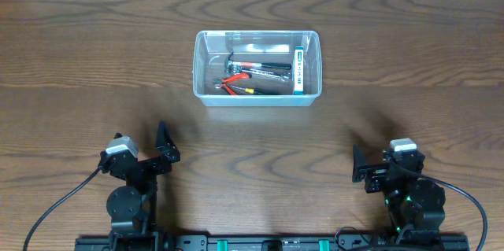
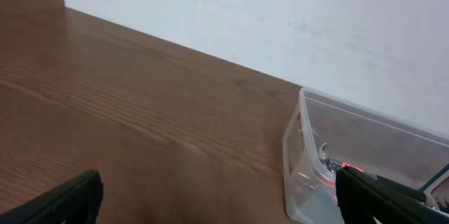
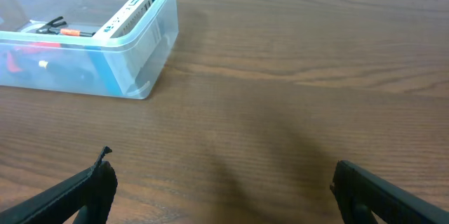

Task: Pack container

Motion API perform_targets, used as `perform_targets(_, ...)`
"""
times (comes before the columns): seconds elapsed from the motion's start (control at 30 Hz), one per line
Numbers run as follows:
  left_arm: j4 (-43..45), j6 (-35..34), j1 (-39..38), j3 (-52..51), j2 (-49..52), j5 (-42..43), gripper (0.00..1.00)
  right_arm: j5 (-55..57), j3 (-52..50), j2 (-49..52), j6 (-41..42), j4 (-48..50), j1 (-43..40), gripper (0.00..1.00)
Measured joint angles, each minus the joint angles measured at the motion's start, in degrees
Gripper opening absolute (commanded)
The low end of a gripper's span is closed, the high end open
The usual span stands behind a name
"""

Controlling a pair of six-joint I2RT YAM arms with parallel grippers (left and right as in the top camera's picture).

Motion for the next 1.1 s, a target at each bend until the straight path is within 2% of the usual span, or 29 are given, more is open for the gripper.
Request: perform_targets(1.1,0.0,0.0,0.0,0.0,1.6,0.0,0.98,0.0,0.0,0.0,0.0,0.0,0.0,0.99)
